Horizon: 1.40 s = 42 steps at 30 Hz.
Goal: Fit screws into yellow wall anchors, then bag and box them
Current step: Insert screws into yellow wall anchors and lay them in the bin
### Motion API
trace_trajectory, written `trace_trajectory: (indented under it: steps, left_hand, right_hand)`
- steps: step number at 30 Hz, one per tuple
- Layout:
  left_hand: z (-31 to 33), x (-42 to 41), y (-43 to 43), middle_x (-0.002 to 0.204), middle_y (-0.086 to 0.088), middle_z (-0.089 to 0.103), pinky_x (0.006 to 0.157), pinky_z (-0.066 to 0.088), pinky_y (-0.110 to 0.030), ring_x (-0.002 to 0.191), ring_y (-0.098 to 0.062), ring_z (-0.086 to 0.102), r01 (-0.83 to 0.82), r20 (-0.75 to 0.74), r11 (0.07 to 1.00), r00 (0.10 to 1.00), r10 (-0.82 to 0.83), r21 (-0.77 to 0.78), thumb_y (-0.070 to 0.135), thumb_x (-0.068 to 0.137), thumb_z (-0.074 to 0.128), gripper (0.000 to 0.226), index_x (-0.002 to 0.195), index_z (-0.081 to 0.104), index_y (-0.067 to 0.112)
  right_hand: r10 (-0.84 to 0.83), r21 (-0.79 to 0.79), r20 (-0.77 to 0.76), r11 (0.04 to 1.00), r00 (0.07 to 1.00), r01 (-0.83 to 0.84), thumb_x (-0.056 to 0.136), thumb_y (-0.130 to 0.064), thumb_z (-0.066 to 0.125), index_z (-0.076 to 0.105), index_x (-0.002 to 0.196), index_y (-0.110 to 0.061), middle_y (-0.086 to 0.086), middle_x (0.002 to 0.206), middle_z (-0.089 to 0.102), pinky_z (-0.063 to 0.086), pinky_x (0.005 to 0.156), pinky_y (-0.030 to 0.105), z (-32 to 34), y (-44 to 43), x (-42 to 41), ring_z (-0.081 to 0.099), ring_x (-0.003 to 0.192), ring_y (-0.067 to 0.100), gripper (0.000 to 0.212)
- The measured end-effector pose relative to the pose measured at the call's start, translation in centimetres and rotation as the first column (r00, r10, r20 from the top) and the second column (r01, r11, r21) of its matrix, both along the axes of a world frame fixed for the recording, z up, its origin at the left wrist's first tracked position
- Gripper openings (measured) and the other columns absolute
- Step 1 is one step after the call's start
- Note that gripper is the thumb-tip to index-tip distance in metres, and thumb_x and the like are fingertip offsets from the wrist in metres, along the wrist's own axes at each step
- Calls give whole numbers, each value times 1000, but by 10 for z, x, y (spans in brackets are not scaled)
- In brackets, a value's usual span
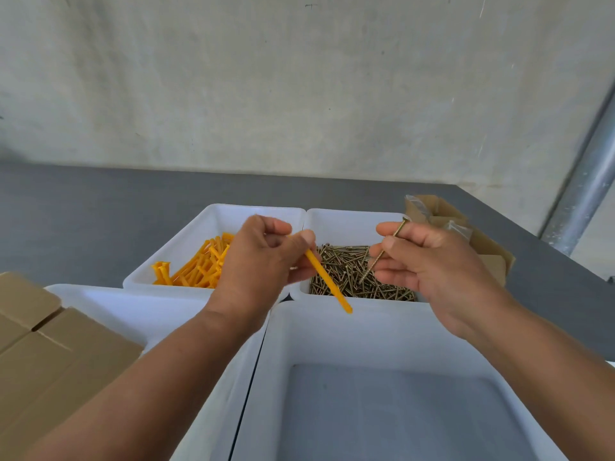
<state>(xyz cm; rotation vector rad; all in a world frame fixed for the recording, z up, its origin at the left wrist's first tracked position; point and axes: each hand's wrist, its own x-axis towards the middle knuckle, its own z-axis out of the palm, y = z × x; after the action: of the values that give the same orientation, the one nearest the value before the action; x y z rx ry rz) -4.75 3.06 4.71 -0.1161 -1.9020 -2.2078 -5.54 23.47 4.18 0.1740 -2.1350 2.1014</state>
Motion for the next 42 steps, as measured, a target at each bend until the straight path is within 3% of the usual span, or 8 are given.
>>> trace_trajectory:
  steps: [8,13,23,27,33,39,42]
  left_hand:
    - [-16,1,8,71,-9,71,59,56,-25,65,-17,70,250,138,959,963,-232,-136,9,81,74,13,87,63,6]
    - [-22,5,13,67,-4,69,66,59,-28,66,-16,69,313,119,909,949,-291,-275,4,78,77,19,90,63,9]
    - [-24,5,17,73,-1,73,68,58,-29,66,-15,69,297,68,846,952,-299,-443,11,77,80,29,97,59,18]
    - [-25,6,17,73,-1,72,66,58,-28,66,-19,70,300,78,843,952,-297,-447,12,78,80,30,99,59,18]
    - [-26,4,17,70,1,71,68,60,-32,65,-17,69,305,85,848,951,-298,-435,11,78,79,33,101,58,21]
    - [-27,5,17,72,3,72,73,61,-35,67,-17,71,307,99,832,950,-296,-462,16,77,81,42,108,54,25]
    - [-27,6,19,77,4,71,73,61,-40,67,-20,72,301,112,840,953,-281,-452,15,73,84,52,113,52,24]
  right_hand:
    - [16,-66,-26,998,1000,-17,91,-3,63,47,129,-20,10,84,74,57,59,25,3,-3,4,74,77,26,45]
    - [-2,-98,-86,995,996,-6,91,-2,63,50,122,-15,11,82,73,57,59,26,5,-4,8,74,76,26,36]
    - [-22,2,-108,1000,994,22,89,-7,67,51,111,-24,3,80,74,61,67,34,-2,-10,6,74,74,24,31]
    - [2,63,-97,998,995,4,91,-9,65,51,108,-26,0,78,74,61,66,33,-3,-12,7,74,70,23,28]
    - [41,164,-73,986,997,-29,96,-16,59,63,96,-18,3,80,74,61,67,37,-5,-15,11,74,70,22,4]
    - [76,375,-74,926,994,-43,91,-24,64,69,78,-30,-10,73,69,61,64,33,-5,-7,12,70,67,12,16]
    - [150,493,-54,864,987,-105,91,-20,64,69,76,-37,-15,71,66,57,60,23,-2,-5,12,68,64,8,23]
